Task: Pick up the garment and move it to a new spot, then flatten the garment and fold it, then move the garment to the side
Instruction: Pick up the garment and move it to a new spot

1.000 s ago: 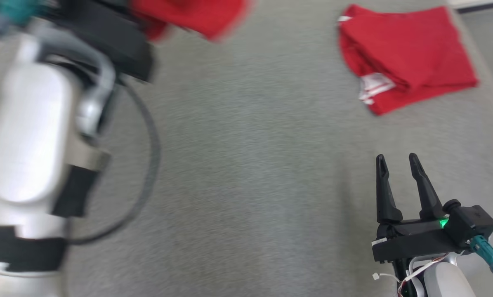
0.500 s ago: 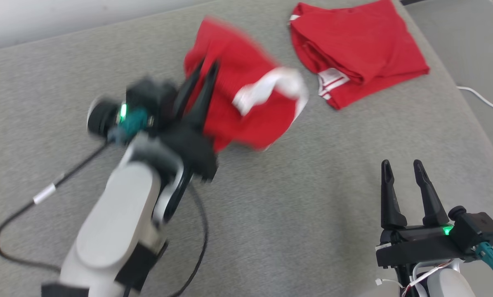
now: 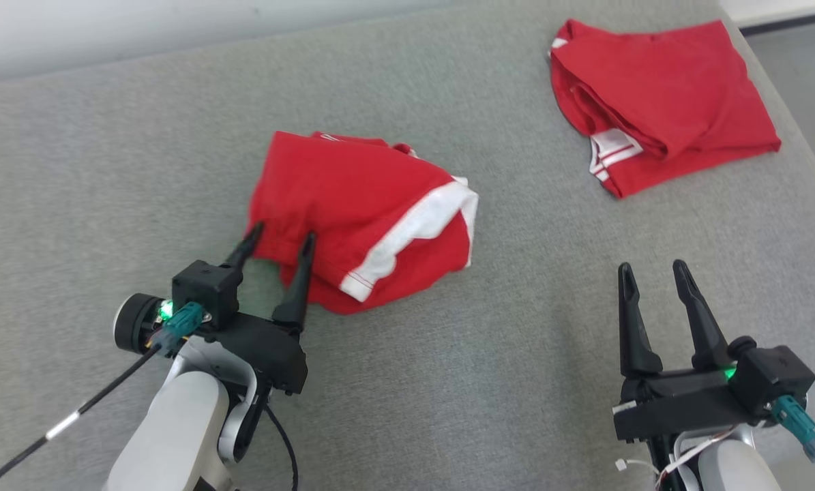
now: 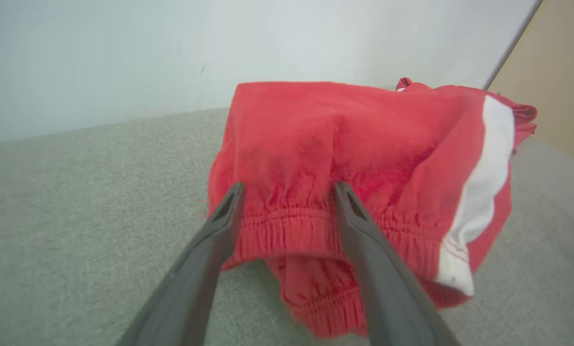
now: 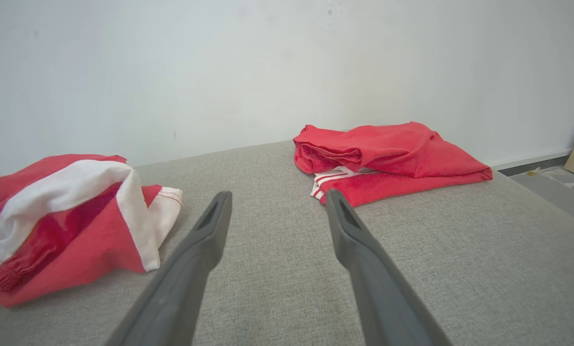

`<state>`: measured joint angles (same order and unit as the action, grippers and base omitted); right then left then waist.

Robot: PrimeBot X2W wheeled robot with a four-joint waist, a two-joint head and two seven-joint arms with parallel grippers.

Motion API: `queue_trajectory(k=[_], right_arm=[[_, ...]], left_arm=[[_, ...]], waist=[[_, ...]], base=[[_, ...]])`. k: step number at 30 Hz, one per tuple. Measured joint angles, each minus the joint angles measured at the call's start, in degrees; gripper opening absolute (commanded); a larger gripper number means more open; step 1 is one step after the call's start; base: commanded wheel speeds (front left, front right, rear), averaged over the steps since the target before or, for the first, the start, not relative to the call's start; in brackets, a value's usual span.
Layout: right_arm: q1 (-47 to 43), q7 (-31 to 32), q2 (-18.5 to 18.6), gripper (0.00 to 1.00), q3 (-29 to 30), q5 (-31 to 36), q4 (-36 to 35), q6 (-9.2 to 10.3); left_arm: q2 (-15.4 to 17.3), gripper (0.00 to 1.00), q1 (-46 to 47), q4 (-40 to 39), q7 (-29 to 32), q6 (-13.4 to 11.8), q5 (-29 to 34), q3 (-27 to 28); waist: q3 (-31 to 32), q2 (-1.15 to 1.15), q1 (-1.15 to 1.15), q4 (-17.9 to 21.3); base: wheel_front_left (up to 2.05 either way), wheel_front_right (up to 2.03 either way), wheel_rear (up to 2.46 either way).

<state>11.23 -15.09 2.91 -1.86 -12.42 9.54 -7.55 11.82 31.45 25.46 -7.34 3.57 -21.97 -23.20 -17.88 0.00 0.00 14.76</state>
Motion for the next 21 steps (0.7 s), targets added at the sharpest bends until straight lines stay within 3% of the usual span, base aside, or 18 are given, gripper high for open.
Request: queue_trajectory(k=[8, 21], right_arm=[[-2.1, 0.0, 0.1, 1.0, 0.5, 1.5, -0.8, 0.0], [-4.5, 0.0, 1.3, 1.0, 1.6, 1.9, -2.7, 0.0]], left_arm=[[0.2, 1.0, -2.5, -3.9, -6.8, -1.2, -0.3, 2.7], [3.4, 1.0, -14.3, -15.2, -7.7, -2.5, 0.3, 12.7]], waist=[[4.4, 0.0, 0.0, -2.9], [9.5, -0.01, -0.01, -9.1]], base=[[0.0, 0.0, 0.0], [0.0, 0.0, 0.0]])
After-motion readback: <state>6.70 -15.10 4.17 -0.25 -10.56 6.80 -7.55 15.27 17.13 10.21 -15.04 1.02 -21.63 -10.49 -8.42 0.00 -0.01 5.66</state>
